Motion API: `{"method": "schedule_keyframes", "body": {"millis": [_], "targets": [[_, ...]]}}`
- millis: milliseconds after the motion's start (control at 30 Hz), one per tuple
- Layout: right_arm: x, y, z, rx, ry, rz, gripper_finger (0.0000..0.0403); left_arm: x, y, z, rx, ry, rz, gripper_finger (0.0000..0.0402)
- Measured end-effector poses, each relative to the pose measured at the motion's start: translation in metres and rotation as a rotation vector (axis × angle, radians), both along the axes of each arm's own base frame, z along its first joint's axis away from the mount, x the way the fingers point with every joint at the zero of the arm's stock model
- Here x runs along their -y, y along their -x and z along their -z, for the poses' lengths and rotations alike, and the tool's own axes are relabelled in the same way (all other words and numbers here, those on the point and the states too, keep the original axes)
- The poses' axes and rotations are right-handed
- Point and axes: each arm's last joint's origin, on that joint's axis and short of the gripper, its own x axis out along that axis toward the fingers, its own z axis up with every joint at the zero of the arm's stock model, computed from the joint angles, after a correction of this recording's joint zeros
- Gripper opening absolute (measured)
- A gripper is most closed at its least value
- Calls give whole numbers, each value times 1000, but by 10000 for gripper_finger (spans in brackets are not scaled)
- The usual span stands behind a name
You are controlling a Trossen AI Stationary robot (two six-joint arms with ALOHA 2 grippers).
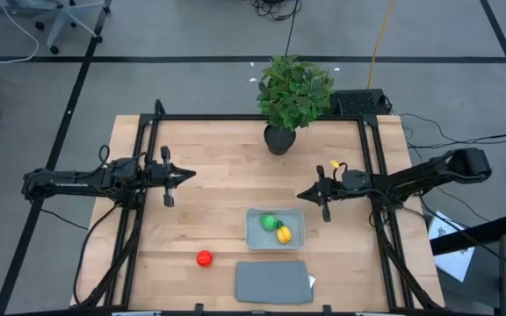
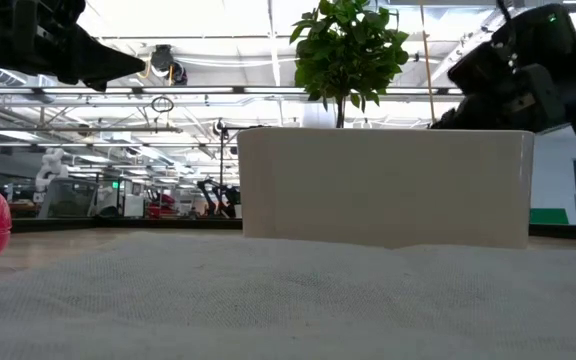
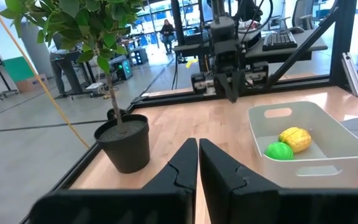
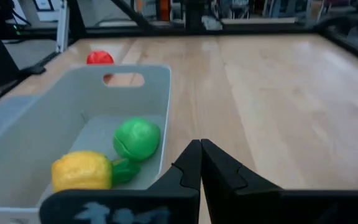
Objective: Pick and placing Produce into tupperware
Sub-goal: Put the tomato into the bin
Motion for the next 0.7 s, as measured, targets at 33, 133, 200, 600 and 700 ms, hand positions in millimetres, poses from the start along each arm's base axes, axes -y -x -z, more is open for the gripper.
{"method": "schedule_keyframes", "body": {"millis": [33, 133, 200, 600, 700], "targets": [[0, 2, -3, 10, 4, -1, 0, 0, 0, 0, -4, -3, 0, 21], [0, 7, -11, 38, 15, -4, 0, 0, 0, 1, -11, -2, 0, 21], [0, 11, -14, 47, 17, -5, 0, 0, 0, 1, -13, -4, 0, 21], [0, 34, -19, 232, -4, 2, 0, 0, 0, 1, -16, -22, 1, 21], [1, 35, -22, 250, 11, 9, 0, 0, 0, 1, -16, -24, 0, 21]]}}
